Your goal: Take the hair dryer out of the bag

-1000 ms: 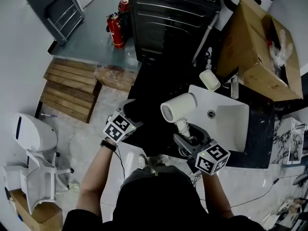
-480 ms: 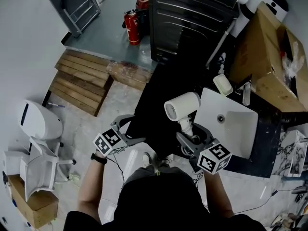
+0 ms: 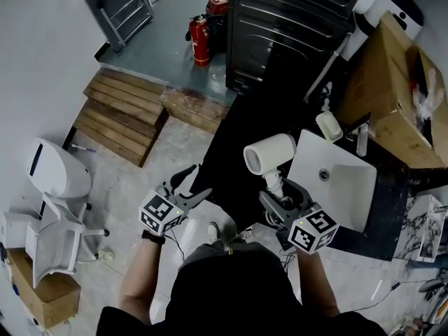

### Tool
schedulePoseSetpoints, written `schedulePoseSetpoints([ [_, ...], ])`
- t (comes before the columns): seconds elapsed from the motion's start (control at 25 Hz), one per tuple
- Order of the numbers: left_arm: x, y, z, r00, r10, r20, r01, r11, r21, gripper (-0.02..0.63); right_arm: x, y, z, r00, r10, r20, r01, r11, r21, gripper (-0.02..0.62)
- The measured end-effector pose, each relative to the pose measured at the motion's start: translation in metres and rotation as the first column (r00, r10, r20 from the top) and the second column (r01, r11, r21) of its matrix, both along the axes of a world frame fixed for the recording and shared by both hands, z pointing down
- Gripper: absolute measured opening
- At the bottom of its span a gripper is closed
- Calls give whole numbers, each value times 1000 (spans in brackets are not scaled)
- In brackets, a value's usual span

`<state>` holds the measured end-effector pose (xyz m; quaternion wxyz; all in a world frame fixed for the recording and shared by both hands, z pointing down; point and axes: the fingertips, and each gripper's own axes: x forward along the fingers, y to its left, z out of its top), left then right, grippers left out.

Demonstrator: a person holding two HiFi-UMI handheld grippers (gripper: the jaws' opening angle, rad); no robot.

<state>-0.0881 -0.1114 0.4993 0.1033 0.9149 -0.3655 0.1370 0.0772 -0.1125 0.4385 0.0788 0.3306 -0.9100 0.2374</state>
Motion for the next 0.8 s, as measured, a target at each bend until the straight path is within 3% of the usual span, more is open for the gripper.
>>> schedulePoseSetpoints([
  [0.08, -4, 0, 0, 999, -36, -2, 36, 999, 11, 146, -1, 1, -2, 1000, 9, -3, -9, 1000, 5, 259],
  [0.12, -6, -1, -1, 999, -53, -5, 53, 998, 19, 127, -1, 1, -3, 1000, 13, -5, -13, 1000, 8, 259],
  [0.4, -21, -10, -19, 985, -169, -22, 170, 981, 95, 52, 4, -2, -11, 999, 43, -11, -42, 999, 29, 259],
  [0.8, -55, -15, -64, 942, -335, -38, 333, 906, 260, 25, 16, -10, -19, 995, 98, -4, -97, 993, 61, 259],
])
